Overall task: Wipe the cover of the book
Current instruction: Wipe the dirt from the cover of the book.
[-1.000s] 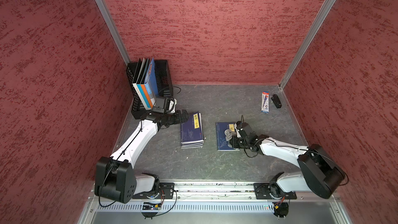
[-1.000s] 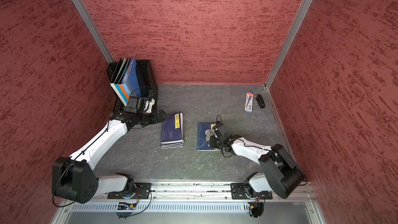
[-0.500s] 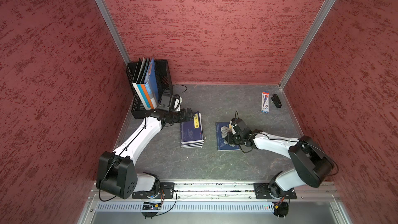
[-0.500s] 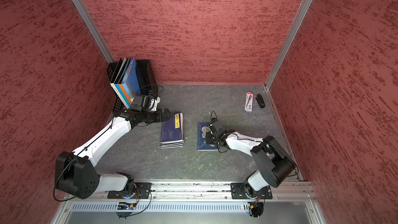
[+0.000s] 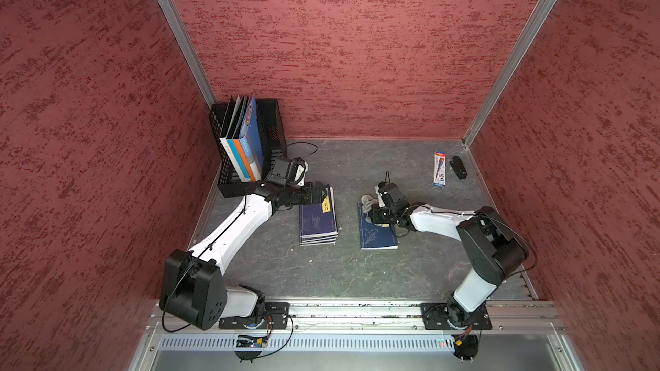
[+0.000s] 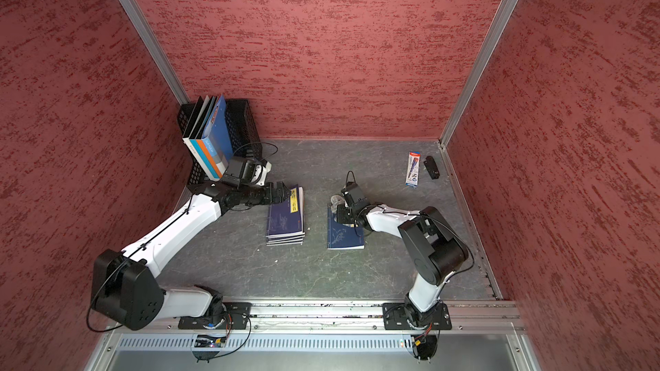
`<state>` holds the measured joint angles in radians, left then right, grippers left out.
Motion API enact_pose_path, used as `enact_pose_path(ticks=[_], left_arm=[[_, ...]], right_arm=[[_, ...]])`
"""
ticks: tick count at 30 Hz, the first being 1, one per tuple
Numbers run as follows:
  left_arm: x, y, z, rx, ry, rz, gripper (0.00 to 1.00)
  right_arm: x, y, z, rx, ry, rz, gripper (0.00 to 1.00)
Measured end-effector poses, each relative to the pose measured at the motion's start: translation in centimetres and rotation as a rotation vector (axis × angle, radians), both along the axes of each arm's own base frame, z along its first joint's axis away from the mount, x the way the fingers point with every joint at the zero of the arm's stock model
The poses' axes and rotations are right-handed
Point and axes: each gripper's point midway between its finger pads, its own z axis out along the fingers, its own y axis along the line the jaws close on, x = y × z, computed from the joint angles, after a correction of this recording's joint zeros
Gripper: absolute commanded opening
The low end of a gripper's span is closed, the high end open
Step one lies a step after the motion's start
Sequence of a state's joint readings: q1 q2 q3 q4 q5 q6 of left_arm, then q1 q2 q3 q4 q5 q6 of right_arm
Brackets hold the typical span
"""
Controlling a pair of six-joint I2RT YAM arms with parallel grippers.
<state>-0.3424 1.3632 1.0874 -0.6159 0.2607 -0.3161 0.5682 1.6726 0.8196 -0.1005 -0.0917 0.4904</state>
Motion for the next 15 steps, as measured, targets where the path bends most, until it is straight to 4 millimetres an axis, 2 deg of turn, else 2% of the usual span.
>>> enact_pose_path(ticks=[9, 12, 15], left_arm=[[0.9, -0.1, 0.0, 0.013, -0.005, -0.003, 1.0], [0.9, -0.1, -0.1, 0.016, -0.001, -0.005, 1.0], [0.9, -0.1, -0.1, 0.016, -0.002, -0.006, 1.0]], right_arm=[[-7.8, 1.6, -0.3, 0.022, 0.057, 0.093, 0.22], [-9.0, 1.7, -0.3, 0.045, 0.072, 0.096, 0.22], [-9.3, 1.7, -0.2, 0.059, 0.081, 0.091, 0.22]])
